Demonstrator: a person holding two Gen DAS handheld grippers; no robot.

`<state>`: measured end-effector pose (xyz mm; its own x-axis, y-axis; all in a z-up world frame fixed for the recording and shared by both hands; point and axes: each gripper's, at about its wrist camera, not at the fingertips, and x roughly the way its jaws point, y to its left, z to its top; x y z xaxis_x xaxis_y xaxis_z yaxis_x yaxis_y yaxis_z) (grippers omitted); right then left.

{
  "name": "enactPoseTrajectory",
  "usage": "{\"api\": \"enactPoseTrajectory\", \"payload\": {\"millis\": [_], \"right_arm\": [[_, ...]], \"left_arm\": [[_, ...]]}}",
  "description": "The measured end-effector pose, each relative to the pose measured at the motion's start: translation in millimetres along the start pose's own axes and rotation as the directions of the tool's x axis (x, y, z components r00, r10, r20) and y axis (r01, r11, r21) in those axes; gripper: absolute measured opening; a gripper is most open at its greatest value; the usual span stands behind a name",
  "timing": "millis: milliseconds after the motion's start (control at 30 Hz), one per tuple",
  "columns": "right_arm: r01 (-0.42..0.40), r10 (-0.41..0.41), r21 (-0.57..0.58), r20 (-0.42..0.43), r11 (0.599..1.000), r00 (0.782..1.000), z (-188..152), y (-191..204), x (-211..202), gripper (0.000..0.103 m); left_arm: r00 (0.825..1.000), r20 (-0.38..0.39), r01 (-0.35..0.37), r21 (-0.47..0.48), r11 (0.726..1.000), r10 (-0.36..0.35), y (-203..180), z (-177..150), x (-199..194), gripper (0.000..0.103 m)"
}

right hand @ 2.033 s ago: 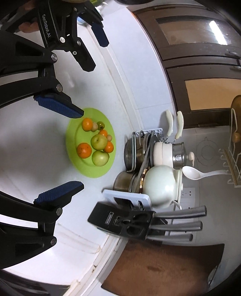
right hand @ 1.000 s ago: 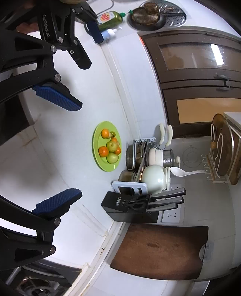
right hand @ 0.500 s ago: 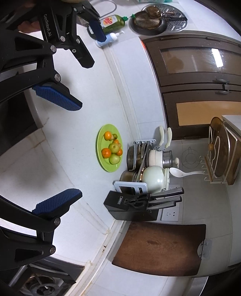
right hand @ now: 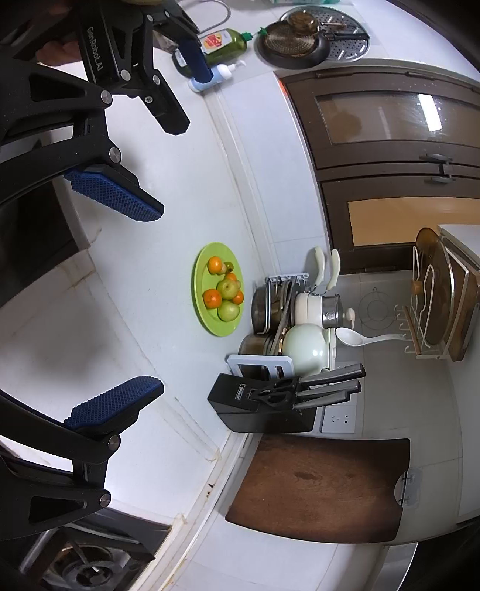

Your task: Organize fruits

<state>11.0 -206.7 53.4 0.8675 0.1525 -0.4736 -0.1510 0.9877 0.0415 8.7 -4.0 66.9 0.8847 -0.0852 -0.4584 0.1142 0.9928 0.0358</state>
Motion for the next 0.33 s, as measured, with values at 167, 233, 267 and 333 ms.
{"api": "enactPoseTrajectory", "payload": {"millis": [167, 233, 267, 333], "right_arm": [[-0.004, 0.004, -0.002, 0.000, 1.000, 1.000, 0.6, -0.3, -0.2, 0.087], [-0.008, 0.008, -0.001, -0.002, 1.000, 1.000, 1.1, -0.1, 0.2, 0.087], [-0.008, 0.008, -0.002, -0.004, 1.000, 1.000, 1.3, 1.3, 0.6, 0.087], [-0.008, 0.008, -0.001, -0.005, 1.000, 1.000, 1.5, 2.9, 1.4, 0.087]], "left_arm": [[1.000, 0.000, -0.002, -0.007, 1.000, 0.002, 0.6, 0.0, 0.0, 0.103], [1.000, 0.000, 0.001, -0.005, 1.000, -0.001, 1.8, 0.1, 0.0, 0.103], [1.000, 0.001, -0.002, -0.008, 1.000, 0.002, 1.3, 0.3, 0.1, 0.103], [1.000, -0.001, -0.002, -0.007, 1.000, 0.002, 2.3, 0.2, 0.6, 0.103]]}}
